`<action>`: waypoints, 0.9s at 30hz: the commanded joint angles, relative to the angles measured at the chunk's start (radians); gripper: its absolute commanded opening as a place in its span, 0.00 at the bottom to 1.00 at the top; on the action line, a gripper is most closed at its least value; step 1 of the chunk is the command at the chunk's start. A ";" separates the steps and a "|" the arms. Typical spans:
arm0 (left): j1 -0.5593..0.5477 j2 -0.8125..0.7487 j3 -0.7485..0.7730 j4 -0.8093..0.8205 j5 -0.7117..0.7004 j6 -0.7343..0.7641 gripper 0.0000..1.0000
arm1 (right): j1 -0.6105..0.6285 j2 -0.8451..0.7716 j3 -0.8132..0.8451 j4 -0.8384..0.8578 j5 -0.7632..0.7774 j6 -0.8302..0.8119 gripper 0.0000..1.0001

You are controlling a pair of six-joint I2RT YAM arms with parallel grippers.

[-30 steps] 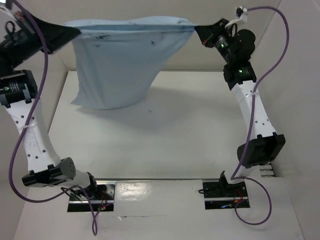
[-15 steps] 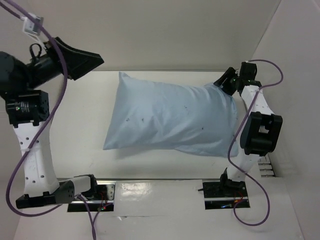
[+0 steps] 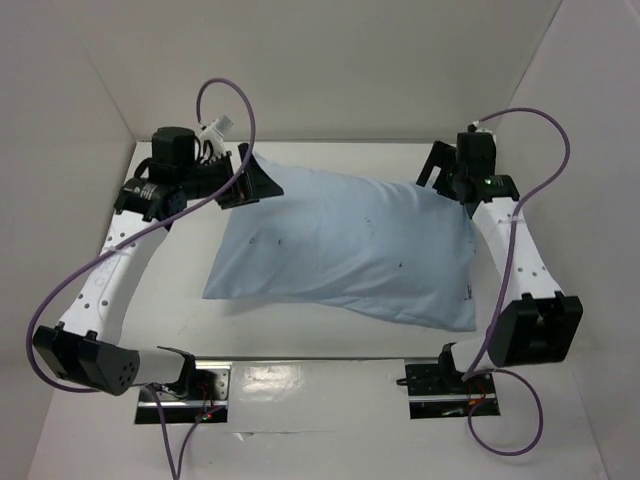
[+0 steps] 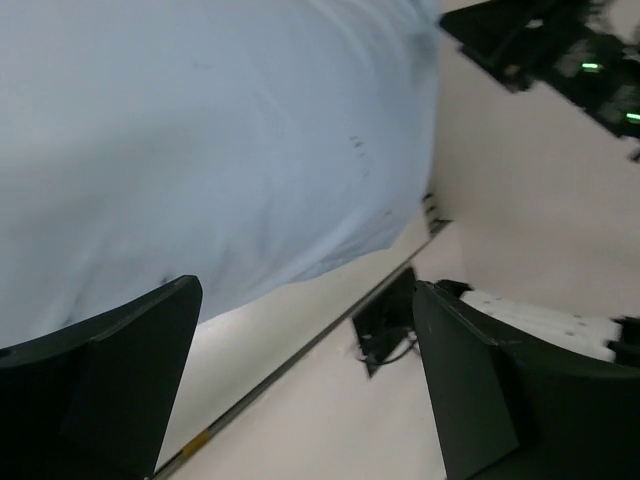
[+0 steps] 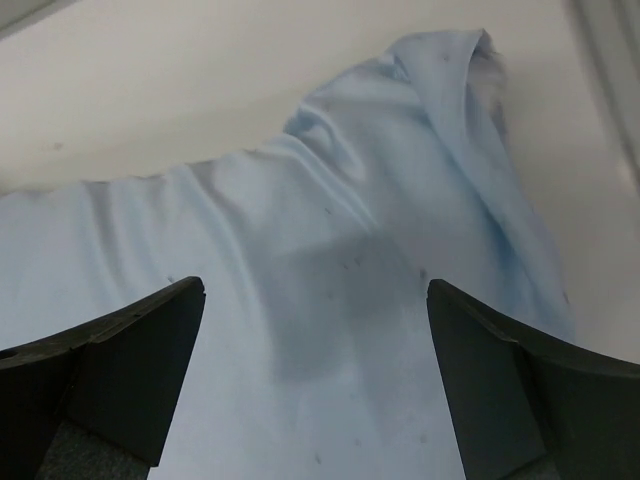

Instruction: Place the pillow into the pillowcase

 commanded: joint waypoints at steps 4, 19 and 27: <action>-0.029 -0.092 -0.098 -0.097 -0.300 0.103 1.00 | 0.197 -0.148 -0.096 -0.143 0.574 -0.007 1.00; -0.038 -0.129 -0.174 -0.130 -0.406 0.147 1.00 | 0.350 0.174 -0.180 0.263 -0.130 0.135 1.00; -0.057 -0.119 -0.063 -0.160 -0.454 0.184 1.00 | 0.355 0.181 0.105 -0.005 0.358 0.112 1.00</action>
